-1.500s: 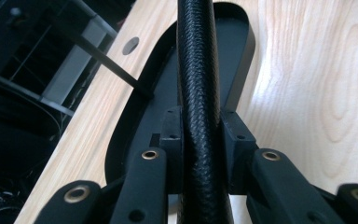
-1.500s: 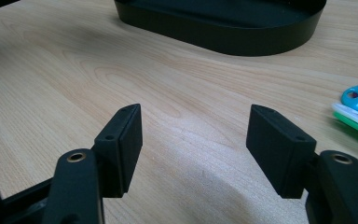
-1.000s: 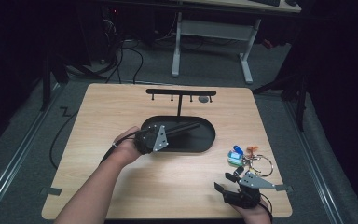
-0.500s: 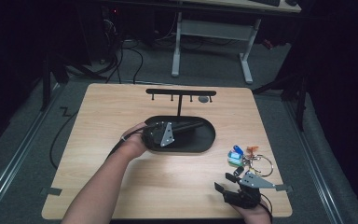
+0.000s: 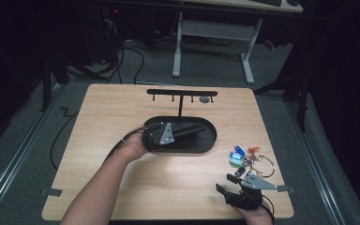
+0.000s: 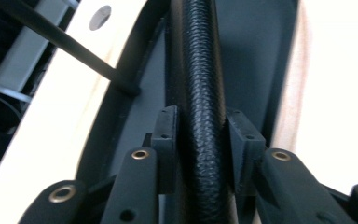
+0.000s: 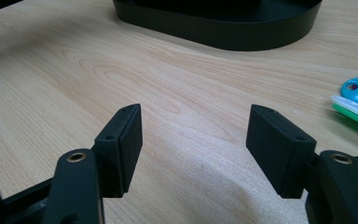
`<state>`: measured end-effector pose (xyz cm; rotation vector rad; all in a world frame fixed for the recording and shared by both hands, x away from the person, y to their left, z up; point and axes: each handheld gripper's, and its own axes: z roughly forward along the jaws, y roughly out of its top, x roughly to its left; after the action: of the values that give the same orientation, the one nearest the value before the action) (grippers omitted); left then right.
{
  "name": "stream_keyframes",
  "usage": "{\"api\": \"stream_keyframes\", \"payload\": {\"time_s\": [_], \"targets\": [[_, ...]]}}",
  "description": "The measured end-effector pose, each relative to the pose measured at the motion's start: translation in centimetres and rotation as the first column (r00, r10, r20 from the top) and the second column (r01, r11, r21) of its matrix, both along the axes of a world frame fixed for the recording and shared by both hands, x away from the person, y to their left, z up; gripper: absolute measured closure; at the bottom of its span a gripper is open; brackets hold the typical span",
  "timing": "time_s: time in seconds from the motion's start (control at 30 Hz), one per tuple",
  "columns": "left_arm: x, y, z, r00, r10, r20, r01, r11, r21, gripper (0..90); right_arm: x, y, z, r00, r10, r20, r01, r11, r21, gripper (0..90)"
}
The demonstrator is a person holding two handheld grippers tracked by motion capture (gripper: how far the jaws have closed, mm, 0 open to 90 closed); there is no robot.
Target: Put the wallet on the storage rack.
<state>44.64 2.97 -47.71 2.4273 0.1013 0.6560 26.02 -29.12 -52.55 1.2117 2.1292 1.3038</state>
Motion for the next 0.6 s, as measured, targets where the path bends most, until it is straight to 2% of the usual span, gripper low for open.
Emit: {"api": "stream_keyframes", "payload": {"time_s": [0.13, 0.37, 0.5, 0.6], "targets": [[0.0, 0.1, -0.2, 0.9996, -0.006, -0.026, 0.006, 1.0000, -0.007, 65.2, 0.0, 0.0, 0.0, 1.0000, 0.000, 0.000, 0.000, 1.0000, 0.000, 36.5], [0.4, -0.1, -0.6, 0.9997, 0.003, -0.022, -0.004, 0.9999, -0.010, 64.9, -0.1, 0.0, 0.1, 1.0000, 0.000, 0.006, 0.000, 1.0000, 0.002, 36.5], [0.6, -0.4, -1.0, 0.9998, 0.019, -0.010, -0.018, 0.9998, 0.007, 63.4, -0.1, -0.1, 0.1, 1.0000, -0.004, 0.004, 0.004, 1.0000, 0.004, 36.5], [0.8, -0.5, -1.4, 0.9990, 0.041, -0.020, -0.041, 0.9988, 0.027, 59.4, -0.2, -0.1, 0.1, 1.0000, -0.005, 0.004, 0.005, 1.0000, 0.007, 36.5]]}}
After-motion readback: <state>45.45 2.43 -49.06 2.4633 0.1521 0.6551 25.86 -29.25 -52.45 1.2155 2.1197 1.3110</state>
